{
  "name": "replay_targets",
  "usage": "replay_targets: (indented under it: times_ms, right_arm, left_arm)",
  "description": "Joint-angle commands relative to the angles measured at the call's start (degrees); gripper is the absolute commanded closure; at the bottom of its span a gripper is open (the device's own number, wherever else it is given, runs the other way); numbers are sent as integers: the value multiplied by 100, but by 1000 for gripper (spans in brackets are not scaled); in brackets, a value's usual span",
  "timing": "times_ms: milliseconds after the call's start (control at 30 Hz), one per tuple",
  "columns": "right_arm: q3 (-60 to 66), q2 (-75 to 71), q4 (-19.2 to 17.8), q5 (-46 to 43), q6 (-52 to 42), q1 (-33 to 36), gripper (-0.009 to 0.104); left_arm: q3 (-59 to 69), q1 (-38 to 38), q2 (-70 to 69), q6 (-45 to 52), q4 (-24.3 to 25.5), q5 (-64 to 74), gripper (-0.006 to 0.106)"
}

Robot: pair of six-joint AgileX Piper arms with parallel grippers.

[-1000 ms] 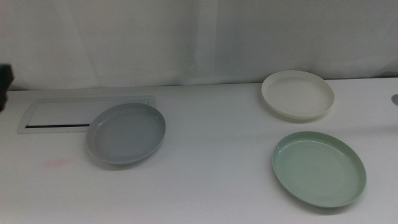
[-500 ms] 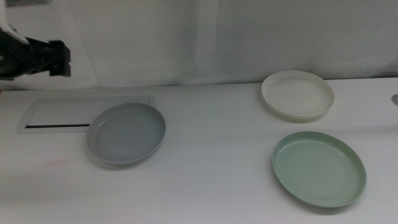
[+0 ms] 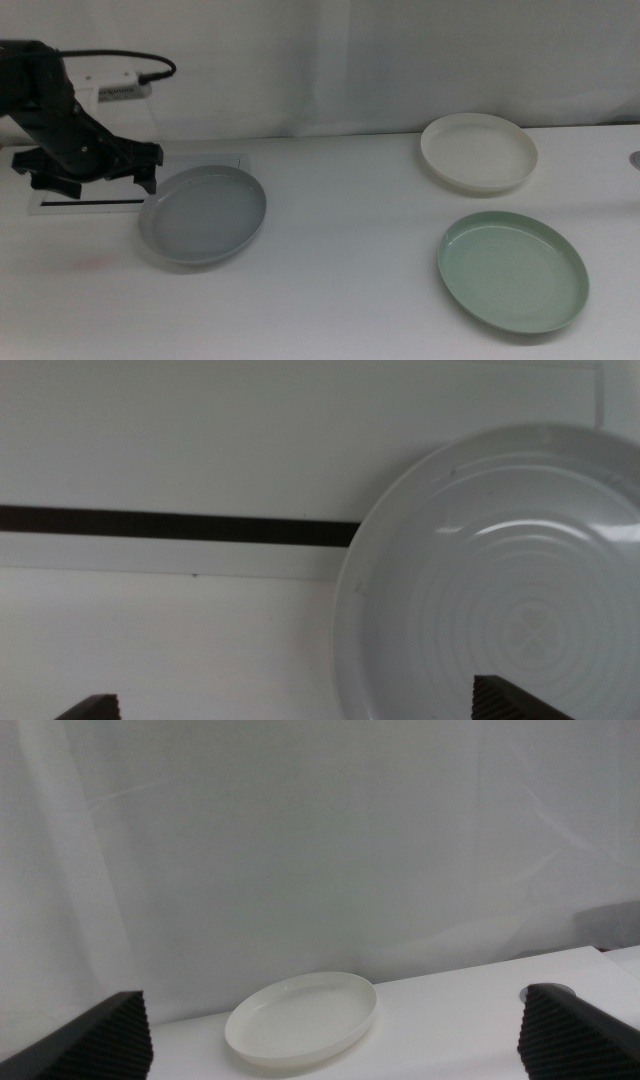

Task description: Stack the three bowls on top of each other.

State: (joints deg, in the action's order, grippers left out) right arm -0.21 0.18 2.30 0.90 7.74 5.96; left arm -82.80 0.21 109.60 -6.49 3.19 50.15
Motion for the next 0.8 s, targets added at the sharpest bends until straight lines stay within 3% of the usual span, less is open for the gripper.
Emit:
replay_targets:
  times_ms: [0,500,767]
  right_arm:
    - [220,-179,-12,-52,-25,-25,-8]
    - [220,-179,-12,-52,-25,-25,-8]
    - [220,-179,-12,-52,-25,-25,-8]
  left_arm:
    - [-42,-21,164,-55,-64,-93,10]
    - [-42,-21,869,-55,-144,-492,11]
    - [-42,-21,1088,-55,-319,-479,23]
